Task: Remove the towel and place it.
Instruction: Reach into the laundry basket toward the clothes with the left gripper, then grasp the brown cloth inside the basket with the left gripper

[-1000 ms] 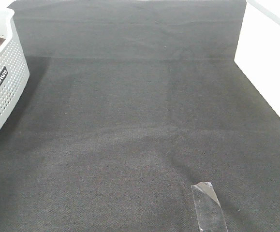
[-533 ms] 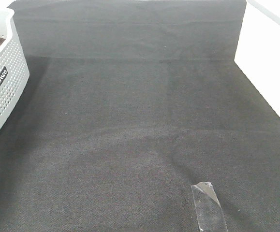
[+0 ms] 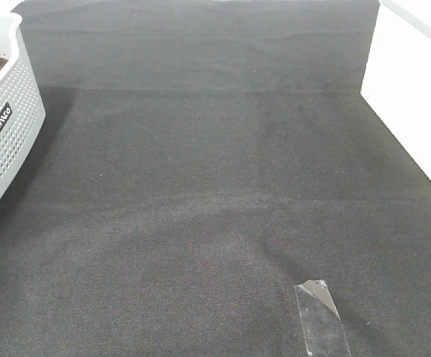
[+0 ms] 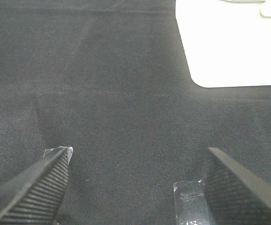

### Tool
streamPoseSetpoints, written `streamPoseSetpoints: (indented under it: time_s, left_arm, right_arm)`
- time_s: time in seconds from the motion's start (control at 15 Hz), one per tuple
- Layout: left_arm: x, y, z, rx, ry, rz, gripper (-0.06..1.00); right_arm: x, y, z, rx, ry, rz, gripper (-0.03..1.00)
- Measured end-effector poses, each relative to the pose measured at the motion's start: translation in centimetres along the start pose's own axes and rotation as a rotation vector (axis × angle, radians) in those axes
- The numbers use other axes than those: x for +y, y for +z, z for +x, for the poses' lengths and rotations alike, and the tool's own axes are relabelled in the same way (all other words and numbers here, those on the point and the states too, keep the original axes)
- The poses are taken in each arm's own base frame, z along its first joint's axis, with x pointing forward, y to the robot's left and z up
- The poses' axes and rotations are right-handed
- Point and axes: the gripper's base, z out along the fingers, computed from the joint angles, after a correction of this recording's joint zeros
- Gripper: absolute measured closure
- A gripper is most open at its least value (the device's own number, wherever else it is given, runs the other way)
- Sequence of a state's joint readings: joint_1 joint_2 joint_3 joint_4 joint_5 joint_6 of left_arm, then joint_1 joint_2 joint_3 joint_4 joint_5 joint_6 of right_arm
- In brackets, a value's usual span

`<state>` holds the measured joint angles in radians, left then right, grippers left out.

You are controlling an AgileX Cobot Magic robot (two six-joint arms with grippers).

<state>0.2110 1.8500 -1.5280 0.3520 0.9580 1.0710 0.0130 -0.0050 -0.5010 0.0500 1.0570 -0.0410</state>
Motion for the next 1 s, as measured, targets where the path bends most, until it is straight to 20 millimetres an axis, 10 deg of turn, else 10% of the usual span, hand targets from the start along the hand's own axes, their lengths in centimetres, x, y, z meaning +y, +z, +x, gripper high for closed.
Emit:
streamPoseSetpoints:
  time_s: [0.27,0.67,1.0]
  left_arm:
    - [1.4,5.5,-1.8,0.001,0.003,0.063,-0.03]
    - [0.5,8.4,-2.5,0.017,0.042,0.179,0.08]
    - [0.6,8.4,-2.5,0.026,0.007,0.173,0.90]
  right_arm:
    - [0.0,0.0,0.0,0.000,0.000,0.000,0.22]
    - [0.0,0.0,0.0,0.000,0.000,0.000,0.22]
    - [0.0,0.0,0.0,0.000,0.000,0.000,0.22]
